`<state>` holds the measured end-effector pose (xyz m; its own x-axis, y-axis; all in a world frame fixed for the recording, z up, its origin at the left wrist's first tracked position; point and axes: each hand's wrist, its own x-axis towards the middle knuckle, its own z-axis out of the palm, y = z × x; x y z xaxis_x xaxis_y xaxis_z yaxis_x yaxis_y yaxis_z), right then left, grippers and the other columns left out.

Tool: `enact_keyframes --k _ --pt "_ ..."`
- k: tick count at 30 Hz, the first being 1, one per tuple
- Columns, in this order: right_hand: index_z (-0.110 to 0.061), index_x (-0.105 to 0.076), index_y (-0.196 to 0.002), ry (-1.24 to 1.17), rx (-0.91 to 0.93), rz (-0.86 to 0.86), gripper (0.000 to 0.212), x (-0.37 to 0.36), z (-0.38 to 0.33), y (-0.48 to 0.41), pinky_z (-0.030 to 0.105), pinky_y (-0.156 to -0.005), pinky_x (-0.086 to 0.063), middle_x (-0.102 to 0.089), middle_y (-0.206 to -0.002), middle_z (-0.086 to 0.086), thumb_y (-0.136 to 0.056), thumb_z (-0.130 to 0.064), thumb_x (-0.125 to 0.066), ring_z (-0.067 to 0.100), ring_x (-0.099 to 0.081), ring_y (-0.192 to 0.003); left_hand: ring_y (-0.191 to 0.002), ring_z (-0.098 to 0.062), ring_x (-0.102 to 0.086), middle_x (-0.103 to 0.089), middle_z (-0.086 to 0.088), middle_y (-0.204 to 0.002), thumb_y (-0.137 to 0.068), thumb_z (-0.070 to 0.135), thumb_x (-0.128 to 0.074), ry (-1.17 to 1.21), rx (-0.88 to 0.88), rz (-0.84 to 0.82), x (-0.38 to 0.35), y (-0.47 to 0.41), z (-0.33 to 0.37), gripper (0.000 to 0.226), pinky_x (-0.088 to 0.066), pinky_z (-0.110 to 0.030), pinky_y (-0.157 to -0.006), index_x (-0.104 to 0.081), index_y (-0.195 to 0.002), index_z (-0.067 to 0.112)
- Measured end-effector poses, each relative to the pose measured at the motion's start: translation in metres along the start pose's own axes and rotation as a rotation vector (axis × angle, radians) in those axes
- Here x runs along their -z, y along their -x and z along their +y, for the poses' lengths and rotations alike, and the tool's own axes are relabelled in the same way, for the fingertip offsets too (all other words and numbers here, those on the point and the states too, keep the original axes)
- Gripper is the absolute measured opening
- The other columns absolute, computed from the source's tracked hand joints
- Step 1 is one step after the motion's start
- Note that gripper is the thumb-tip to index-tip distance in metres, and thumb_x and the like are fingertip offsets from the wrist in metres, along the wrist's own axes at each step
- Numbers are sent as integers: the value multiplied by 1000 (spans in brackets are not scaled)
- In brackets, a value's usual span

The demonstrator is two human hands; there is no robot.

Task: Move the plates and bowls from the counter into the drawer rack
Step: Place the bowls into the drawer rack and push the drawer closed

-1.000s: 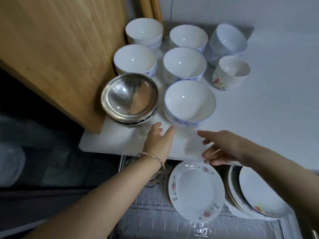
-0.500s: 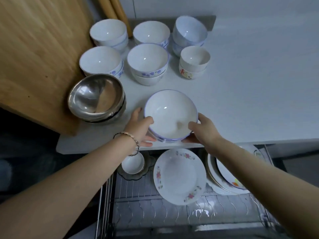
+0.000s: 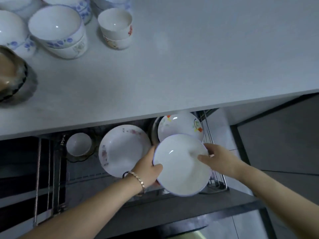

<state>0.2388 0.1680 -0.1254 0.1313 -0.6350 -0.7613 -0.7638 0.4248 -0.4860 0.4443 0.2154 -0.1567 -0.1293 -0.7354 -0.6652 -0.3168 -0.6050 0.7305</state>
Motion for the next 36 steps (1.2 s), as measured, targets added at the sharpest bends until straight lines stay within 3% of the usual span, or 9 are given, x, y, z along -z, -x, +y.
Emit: enact_keyframes --k 4,8,13,21,27,30,32,34,36 --pt "-24 -46 -135 216 -30 13 45 -9 52 -20 24 -81 -41 -63 -122 6 -91 -14 -46 26 -58 -111 -114 -28 -56 -58 -6 -122 -69 12 -41 -65 98 -79 -56 -22 -24 68 -52 -32 -87 -32 -128 43" --pt "-25 -44 -138 288 -99 -15 55 -22 95 -51 26 -89 -46 -62 -127 11 -88 -3 -41 29 -57 -115 -97 -29 -54 -53 -10 -124 -77 4 -41 -75 237 -143 -99 -49 -53 76 -57 -34 -61 -22 -141 39" --pt "-27 -42 -140 329 -140 19 58 -27 127 -85 32 -90 -48 -62 -123 15 -88 1 -39 33 -59 -110 -124 -32 -46 -45 -12 -141 -87 -4 -37 -130 378 -90 -137 -84 -76 75 -45 -44 -104 -14 -149 32" --pt "-29 -34 -143 510 -86 16 62 -23 130 -116 37 -95 -46 -58 -129 15 -90 2 -34 33 -57 -116 -126 -33 -45 -48 -11 -137 -82 -6 -44 -40 497 -46 -162 -120 -96 73 -45 -52 -102 -27 -144 27" --pt "-24 -38 -140 610 -53 -6 53 -26 126 -125 37 -93 -48 -58 -129 13 -93 -1 -35 32 -58 -116 -123 -29 -49 -55 -8 -129 -85 3 -48 -79 546 -69 -159 -133 -93 58 -45 -36 -102 -37 -140 17" --pt "-21 -41 -137 640 -55 -30 49 -28 126 -132 36 -92 -47 -57 -128 12 -93 -1 -34 32 -57 -117 -89 -22 -53 -52 -5 -83 -88 -1 -43 215 614 175 -138 -147 -84 45 -44 -30 -84 -43 -134 -3" --pt "-20 -43 -136 651 -60 -34 48 -30 126 -138 36 -91 -48 -58 -126 12 -93 0 -33 32 -58 -115 -79 -23 -51 -47 -9 -84 -88 -3 -38 598 696 336 -124 -155 -83 27 -42 -34 -85 -54 -110 -7" --pt "-19 -44 -135 665 -50 -40 47 -33 128 -143 35 -90 -49 -59 -124 13 -93 -1 -35 31 -59 -113 -116 -34 -51 -45 -15 -109 -88 -6 -29 851 730 388 -115 -161 -87 38 -40 -43 -100 -51 -118 -8" --pt "-19 -43 -136 694 -23 -53 45 -37 131 -150 35 -89 -49 -60 -123 13 -94 -3 -38 31 -60 -111 -138 -37 -32 -43 -18 -133 -85 -10 -19 920 704 390 -111 -168 -88 53 -33 -52 -108 -44 -131 -2"
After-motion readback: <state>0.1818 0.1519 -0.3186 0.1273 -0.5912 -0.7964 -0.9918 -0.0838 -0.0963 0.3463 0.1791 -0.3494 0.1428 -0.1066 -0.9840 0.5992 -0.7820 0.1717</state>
